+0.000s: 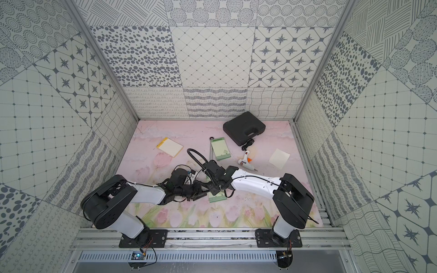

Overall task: Tear off pages from different memo pads
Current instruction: Tear off the paper from the memo pad.

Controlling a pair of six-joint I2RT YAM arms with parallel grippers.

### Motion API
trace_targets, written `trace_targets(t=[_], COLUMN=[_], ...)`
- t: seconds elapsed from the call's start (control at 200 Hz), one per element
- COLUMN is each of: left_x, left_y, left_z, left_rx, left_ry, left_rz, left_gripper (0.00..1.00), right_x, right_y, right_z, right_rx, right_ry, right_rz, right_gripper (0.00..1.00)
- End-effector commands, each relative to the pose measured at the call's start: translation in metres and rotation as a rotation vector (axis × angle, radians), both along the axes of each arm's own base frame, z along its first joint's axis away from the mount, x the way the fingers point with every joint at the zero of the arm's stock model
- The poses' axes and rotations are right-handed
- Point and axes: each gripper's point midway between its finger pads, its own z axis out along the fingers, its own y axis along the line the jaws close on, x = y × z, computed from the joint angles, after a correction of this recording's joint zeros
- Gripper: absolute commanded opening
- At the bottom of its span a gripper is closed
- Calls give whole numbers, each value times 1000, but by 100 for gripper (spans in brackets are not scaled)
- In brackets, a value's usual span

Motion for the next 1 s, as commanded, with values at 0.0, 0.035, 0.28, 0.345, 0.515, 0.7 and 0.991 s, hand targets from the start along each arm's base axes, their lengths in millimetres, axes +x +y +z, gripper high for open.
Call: trace_targets(t=[0.0, 0.035, 0.28, 0.345, 0.515, 0.7, 0.991], left_x=[-21, -21, -22, -23, -22, -16, -11], left_y=[36, 37, 39, 37, 34, 25, 17], left_z=[-47, -48, -58, -61, -65, -49, -23], left_rx=[237, 242, 242, 242, 233, 187, 132], left_ry=[132, 130, 133, 139, 141, 111, 33], left_rz=[45, 48, 70, 65, 67, 71, 65], left_gripper=[52, 53, 53, 53, 48, 34, 10], right_x=[10, 10, 13, 14, 14, 11, 15], right_y=[11, 12, 12, 11, 11, 6, -8], right_z=[27, 29, 42, 47, 58, 50, 26], right_rx=[61, 64, 78, 88, 118, 116, 201], right_ry=[-65, -66, -92, -106, -128, -109, 11], right_rz=[6, 6, 7, 4, 1, -15, -117], right_gripper=[0, 0, 0, 0, 0, 0, 0])
